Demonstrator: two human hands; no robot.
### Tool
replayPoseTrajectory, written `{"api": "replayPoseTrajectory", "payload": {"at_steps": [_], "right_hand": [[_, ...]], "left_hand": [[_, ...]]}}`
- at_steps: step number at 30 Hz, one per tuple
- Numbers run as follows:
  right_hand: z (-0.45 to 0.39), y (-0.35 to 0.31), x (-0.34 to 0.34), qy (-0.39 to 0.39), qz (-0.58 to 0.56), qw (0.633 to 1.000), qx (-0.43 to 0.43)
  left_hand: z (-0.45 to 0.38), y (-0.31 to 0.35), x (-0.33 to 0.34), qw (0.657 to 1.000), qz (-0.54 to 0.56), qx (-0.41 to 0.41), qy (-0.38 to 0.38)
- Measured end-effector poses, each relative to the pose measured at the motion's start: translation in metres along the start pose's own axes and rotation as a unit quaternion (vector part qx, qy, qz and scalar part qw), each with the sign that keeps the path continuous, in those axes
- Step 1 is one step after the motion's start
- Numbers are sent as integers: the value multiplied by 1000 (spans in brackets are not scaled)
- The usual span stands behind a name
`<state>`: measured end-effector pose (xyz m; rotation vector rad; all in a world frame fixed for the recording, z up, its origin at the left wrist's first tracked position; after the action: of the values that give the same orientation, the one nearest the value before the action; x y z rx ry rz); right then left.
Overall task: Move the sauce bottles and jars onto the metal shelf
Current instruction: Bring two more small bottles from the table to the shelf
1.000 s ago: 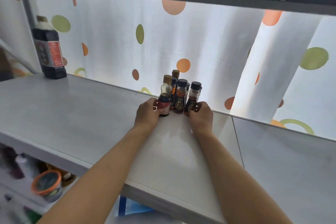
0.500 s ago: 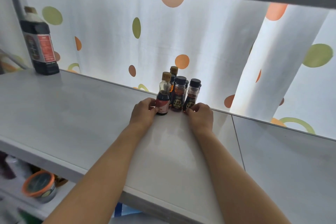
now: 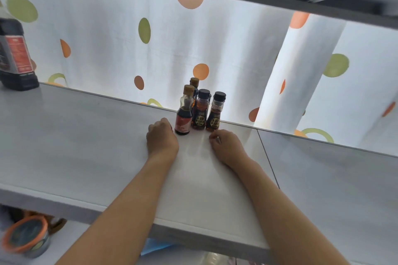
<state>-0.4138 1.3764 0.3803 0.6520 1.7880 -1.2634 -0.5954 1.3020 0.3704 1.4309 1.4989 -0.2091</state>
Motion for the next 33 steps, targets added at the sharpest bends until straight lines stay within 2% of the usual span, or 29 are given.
{"api": "replayPoseTrajectory", "payload": {"at_steps": [3, 7, 11, 14, 18, 21, 24, 28, 33], "right_hand": [[23, -6, 5, -40, 76, 996, 1], [62, -10, 2, -97, 145, 985, -15], [100, -9, -4, -127, 153, 979, -36], [133, -4, -6, -119, 136, 980, -79], [194, 3, -13, -72, 155, 968, -186], [238, 14, -17, -34, 164, 963, -212], [279, 15, -14, -19, 154, 959, -236], [338, 4, -3, -116, 81, 949, -282], [435, -31, 32, -173, 78, 911, -366]], "left_hand": [[10, 16, -3, 991, -89, 57, -87], [43, 26, -11, 968, -130, 114, -180], [93, 29, -32, 949, -142, 140, -245], [139, 44, -54, 948, -144, 145, -243], [206, 68, -82, 950, -165, 131, -230], [256, 78, -95, 956, -183, 118, -194], [306, 74, -113, 947, -248, 85, -186], [369, 62, -147, 945, -285, 33, -159], [455, 30, -204, 935, -315, -36, -158]]}}
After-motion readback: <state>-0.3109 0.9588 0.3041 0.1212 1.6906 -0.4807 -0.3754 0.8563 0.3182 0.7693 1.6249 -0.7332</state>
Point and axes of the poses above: each hand's wrist, its own z-axis away from the middle knuckle, its own x-axis out of the palm, y = z × x, the point moved 4 cm from there along -z, towards the middle knuckle, and after that the axes turned 12 degrees about x, right-handed, at the moved point
